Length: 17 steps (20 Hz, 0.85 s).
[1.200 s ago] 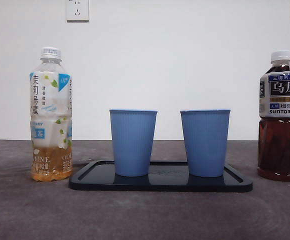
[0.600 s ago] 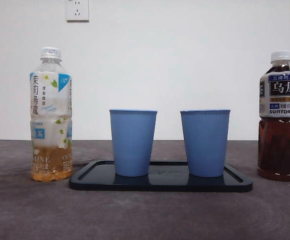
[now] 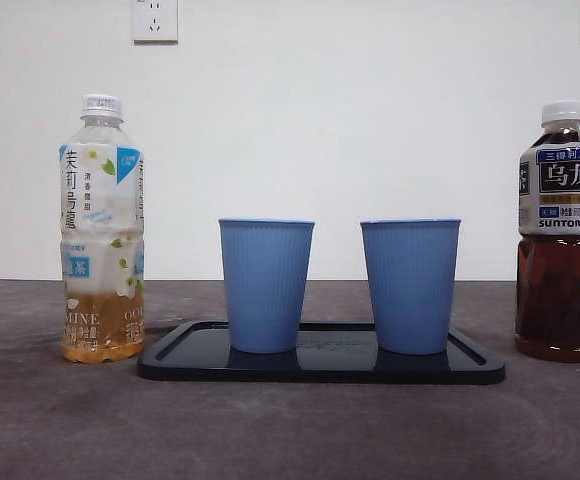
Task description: Pour the drink into the cup
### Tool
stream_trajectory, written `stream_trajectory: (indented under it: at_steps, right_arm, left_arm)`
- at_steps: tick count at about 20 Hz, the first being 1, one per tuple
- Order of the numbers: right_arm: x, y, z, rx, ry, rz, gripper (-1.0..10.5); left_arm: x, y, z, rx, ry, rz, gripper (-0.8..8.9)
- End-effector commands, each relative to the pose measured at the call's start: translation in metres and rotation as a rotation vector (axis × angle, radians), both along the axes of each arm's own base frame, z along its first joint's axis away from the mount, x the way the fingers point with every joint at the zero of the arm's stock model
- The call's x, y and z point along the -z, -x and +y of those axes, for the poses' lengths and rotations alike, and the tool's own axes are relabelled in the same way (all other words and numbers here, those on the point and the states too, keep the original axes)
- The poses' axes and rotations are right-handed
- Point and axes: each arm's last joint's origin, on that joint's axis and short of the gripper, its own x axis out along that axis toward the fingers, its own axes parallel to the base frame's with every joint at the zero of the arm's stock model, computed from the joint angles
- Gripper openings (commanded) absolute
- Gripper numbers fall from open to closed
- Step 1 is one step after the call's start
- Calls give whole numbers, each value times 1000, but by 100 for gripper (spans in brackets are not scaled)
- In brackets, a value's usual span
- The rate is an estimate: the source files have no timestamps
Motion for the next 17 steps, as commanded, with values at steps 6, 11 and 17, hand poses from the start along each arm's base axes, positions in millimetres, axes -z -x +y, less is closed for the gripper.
stream_trajectory:
  at_steps: [6,11,17]
  right_arm:
    - [-4,0,0,24,-55,22,500]
    - [9,-7,-1,125,-66,60,500]
    - [37,-23,-1,197,-139,53,500]
  left_arm:
    - [-6,0,0,3,13,-16,499]
    - [-6,-1,0,3,11,-10,499]
    - [-4,-5,-1,3,8,11,499]
